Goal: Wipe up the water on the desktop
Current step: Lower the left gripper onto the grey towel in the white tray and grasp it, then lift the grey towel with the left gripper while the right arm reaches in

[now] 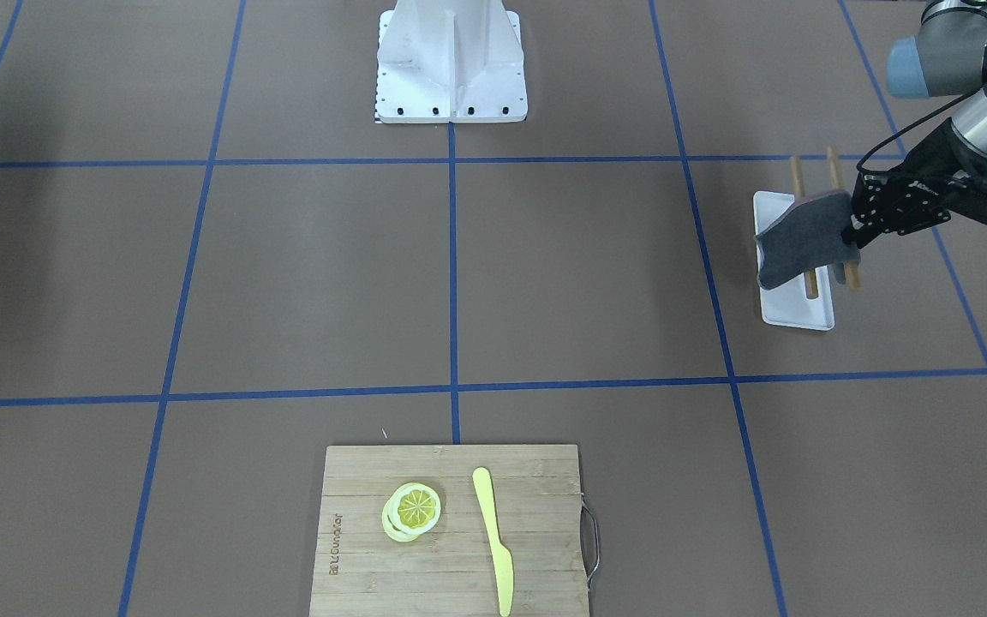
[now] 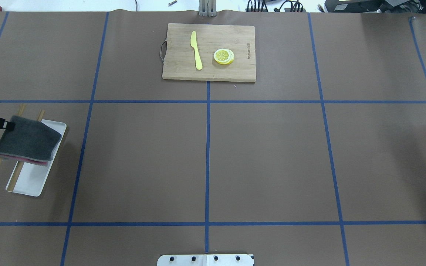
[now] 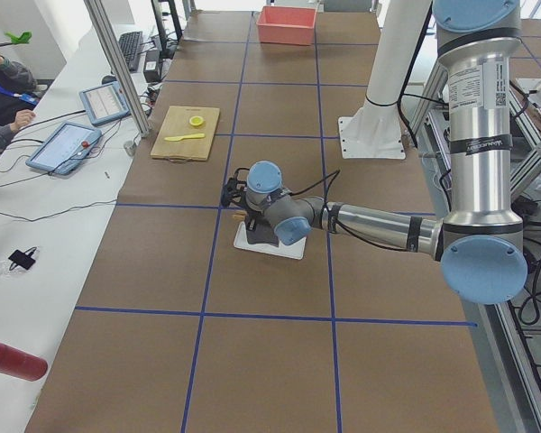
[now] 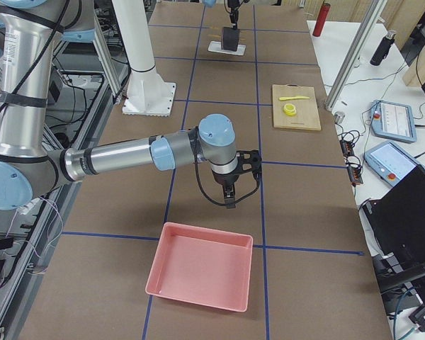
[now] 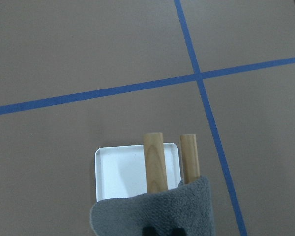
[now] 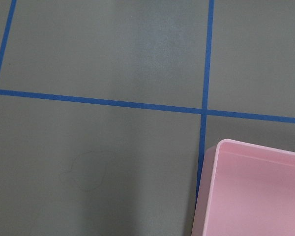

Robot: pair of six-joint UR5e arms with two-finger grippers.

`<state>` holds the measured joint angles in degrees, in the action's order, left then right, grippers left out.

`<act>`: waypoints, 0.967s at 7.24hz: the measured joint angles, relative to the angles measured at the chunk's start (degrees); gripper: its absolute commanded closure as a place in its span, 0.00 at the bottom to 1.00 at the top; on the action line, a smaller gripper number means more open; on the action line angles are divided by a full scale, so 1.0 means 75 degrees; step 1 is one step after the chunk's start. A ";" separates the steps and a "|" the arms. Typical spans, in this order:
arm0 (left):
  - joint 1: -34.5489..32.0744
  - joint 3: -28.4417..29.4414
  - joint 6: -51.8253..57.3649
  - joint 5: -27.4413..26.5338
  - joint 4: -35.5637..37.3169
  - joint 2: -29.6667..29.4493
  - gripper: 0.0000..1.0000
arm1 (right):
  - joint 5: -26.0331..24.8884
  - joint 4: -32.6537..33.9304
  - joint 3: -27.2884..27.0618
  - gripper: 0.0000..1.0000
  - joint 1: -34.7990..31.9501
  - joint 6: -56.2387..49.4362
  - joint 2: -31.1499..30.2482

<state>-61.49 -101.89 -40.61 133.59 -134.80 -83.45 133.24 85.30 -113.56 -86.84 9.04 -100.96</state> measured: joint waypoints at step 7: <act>-0.0500 -0.0151 -0.0391 -0.0033 -0.0077 -0.0225 1.00 | 0.0044 -0.0007 -0.0119 0.00 0.0016 0.0079 0.0151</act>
<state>-65.24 -103.02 -43.54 133.34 -135.38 -85.14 133.57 85.25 -114.45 -86.71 9.64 -99.83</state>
